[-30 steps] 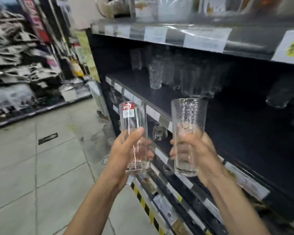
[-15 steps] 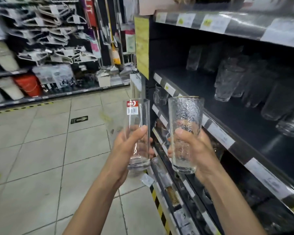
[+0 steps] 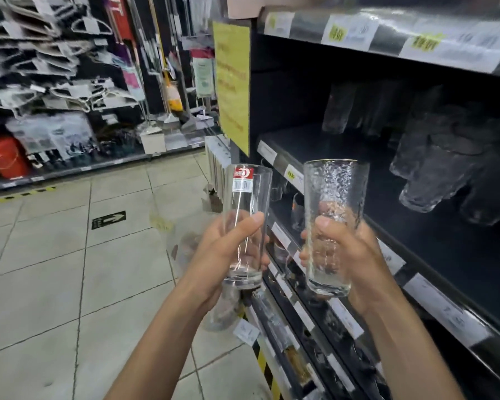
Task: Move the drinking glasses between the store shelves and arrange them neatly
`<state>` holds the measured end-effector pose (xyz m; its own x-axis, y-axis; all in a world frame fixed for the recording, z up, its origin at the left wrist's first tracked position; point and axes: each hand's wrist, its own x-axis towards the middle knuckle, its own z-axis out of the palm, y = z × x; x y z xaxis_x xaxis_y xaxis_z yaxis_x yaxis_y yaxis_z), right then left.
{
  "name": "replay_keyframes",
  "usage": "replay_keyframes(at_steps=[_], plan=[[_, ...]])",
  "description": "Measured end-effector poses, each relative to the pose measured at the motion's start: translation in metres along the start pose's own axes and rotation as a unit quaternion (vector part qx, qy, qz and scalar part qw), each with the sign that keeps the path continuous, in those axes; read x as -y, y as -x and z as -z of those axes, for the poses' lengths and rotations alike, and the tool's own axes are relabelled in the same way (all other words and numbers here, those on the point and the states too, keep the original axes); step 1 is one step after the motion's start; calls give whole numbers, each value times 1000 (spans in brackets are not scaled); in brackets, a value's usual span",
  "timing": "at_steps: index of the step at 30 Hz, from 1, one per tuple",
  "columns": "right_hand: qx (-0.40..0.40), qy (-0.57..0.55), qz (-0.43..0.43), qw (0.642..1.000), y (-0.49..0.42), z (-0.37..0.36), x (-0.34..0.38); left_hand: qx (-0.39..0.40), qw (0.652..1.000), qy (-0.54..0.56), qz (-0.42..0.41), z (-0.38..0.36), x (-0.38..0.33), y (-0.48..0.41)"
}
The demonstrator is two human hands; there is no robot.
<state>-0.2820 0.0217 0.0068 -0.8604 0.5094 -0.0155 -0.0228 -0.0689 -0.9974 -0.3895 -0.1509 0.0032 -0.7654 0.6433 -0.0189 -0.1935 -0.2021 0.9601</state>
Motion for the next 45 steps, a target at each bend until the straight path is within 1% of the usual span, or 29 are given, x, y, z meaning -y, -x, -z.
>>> replay_keyframes(at_steps=[4,10,14,16,21,24,30,36,39,45], plan=[[-48,3,-1,999,-50,1,0,29,1000,0,7,10,-13,-69],[-143,-11,18,990,-107,6,10,74,997,-24,0,14,-24,-161],[-201,-21,13,979,-127,7,18,125,992,-30,17,11,-28,-204],[-226,-17,24,974,-135,4,25,155,987,-30,31,8,-29,-224],[-314,-5,22,949,-150,-3,27,249,966,-39,58,4,-29,-271],[-376,-5,32,926,-153,-14,23,291,952,-28,86,4,-29,-294],[-460,-14,55,886,-150,-42,7,362,925,-42,104,7,-18,-325],[-518,25,58,853,-150,-56,4,435,894,-60,94,3,-15,-330],[-536,20,61,842,-146,-61,5,437,892,-57,98,-1,-14,-327],[-543,34,59,837,-143,-62,6,429,896,-49,102,-8,-7,-326]])
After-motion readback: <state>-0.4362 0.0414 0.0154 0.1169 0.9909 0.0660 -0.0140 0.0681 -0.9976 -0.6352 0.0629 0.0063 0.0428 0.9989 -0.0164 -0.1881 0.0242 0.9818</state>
